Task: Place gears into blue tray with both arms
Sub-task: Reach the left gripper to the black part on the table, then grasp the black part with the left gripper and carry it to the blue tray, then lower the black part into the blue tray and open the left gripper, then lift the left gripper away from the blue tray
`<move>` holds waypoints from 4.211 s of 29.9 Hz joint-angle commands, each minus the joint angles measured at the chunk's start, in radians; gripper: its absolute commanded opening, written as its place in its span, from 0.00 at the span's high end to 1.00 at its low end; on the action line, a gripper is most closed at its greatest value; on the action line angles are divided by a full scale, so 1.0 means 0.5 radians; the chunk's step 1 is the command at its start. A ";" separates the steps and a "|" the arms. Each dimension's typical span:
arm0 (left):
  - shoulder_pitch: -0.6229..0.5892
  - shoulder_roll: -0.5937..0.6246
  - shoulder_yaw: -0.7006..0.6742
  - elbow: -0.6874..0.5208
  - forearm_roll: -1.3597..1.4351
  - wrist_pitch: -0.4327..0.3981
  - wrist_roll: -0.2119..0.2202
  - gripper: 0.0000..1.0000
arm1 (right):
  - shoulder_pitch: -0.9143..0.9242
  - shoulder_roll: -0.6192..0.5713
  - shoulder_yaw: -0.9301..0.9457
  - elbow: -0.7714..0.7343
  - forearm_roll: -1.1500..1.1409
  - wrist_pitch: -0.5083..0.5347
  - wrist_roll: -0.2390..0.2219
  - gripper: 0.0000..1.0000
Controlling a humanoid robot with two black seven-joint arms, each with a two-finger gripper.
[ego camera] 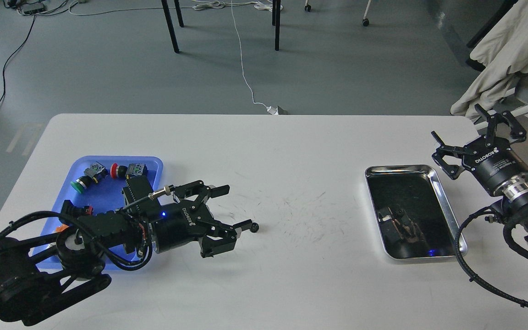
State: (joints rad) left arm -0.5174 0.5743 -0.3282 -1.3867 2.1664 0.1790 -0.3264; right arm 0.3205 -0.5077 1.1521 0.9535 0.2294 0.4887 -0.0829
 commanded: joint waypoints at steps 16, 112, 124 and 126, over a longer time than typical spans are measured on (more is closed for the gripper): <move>0.074 -0.480 0.031 0.601 0.030 0.145 -0.019 0.15 | 0.065 0.003 -0.117 -0.008 -0.198 0.000 0.006 0.03; -0.496 0.294 -0.095 0.724 -1.975 0.541 0.168 0.02 | 0.092 -0.034 0.006 0.075 -0.192 0.000 0.009 0.03; -0.702 -0.050 -0.506 0.942 -3.516 -0.118 0.297 0.02 | 0.316 -0.172 -0.172 0.262 -0.507 0.000 -0.012 0.02; -0.693 -0.075 -0.506 1.015 -3.566 -0.314 0.294 0.02 | 0.408 -0.260 -0.291 0.299 -0.572 0.000 -0.018 0.02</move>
State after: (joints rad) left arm -0.8700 0.5577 -0.5712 -0.9268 0.4365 0.1481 -0.1798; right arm 0.4657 -0.5878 1.0722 1.0790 -0.0032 0.4887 -0.0873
